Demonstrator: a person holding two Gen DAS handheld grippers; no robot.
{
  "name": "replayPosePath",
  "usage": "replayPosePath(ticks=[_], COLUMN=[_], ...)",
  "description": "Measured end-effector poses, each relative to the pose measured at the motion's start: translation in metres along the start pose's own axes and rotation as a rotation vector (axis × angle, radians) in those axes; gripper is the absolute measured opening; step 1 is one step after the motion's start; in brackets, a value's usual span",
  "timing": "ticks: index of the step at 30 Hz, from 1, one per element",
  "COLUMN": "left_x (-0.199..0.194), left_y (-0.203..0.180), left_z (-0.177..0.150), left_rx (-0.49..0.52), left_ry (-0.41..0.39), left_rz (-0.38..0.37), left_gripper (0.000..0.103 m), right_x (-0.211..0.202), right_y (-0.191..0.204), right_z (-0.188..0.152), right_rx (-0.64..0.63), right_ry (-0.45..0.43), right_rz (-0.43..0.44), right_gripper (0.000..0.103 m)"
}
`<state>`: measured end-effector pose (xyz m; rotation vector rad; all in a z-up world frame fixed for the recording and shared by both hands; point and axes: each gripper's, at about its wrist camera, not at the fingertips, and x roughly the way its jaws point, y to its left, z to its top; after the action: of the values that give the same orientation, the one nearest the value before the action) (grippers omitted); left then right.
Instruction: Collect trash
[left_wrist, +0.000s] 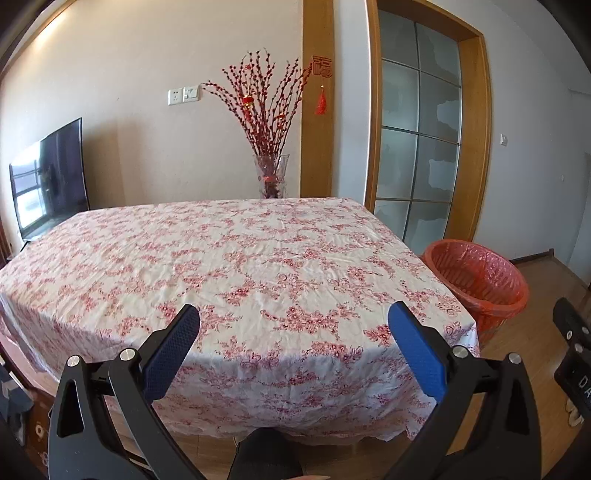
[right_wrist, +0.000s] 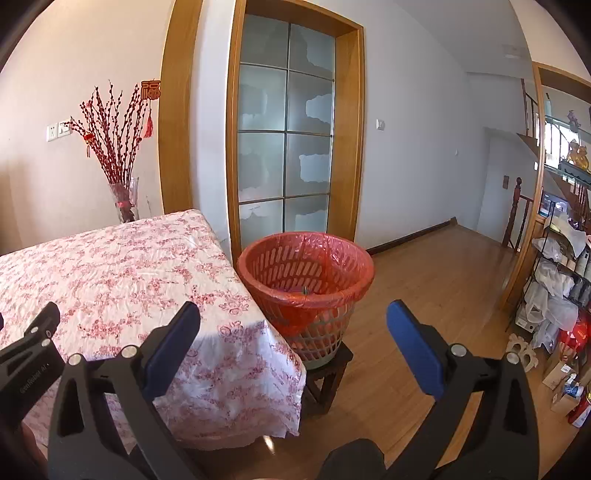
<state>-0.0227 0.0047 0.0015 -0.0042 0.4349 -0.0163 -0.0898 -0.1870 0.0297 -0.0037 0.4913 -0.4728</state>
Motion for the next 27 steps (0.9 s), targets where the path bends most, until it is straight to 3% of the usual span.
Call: replayPosePath(ticks=[27], left_x=[-0.0064], left_y=[-0.0006], left_z=[-0.0065], left_rx=[-0.009], left_ry=[0.0], left_rz=[0.011], left_gripper=[0.1], right_x=[-0.0041], right_y=[-0.0007], right_z=[-0.0055], right_rx=[-0.002], right_ry=[0.017], right_rz=[-0.02], right_gripper=[0.099])
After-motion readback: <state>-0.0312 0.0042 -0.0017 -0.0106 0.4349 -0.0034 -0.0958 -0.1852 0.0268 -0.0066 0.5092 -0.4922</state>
